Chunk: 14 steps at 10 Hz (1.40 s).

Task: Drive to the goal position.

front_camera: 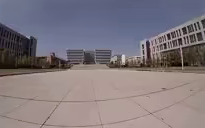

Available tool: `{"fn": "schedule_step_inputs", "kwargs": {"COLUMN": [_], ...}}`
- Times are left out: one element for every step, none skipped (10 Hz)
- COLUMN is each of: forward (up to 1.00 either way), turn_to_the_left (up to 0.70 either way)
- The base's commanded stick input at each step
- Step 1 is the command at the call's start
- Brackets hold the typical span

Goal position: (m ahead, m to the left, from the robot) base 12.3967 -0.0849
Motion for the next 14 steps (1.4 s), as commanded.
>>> {"fn": "schedule_step_inputs", "kwargs": {"forward": [0.04,0.04,0.04,0.04,0.04,0.04,0.04,0.04,0.04,0.04,0.04,0.04,0.04,0.04], "turn_to_the_left": [0.0,0.0,0.0,0.0,0.0,0.0,0.0,0.0,0.0,0.0,0.0,0.0,0.0,0.0]}}
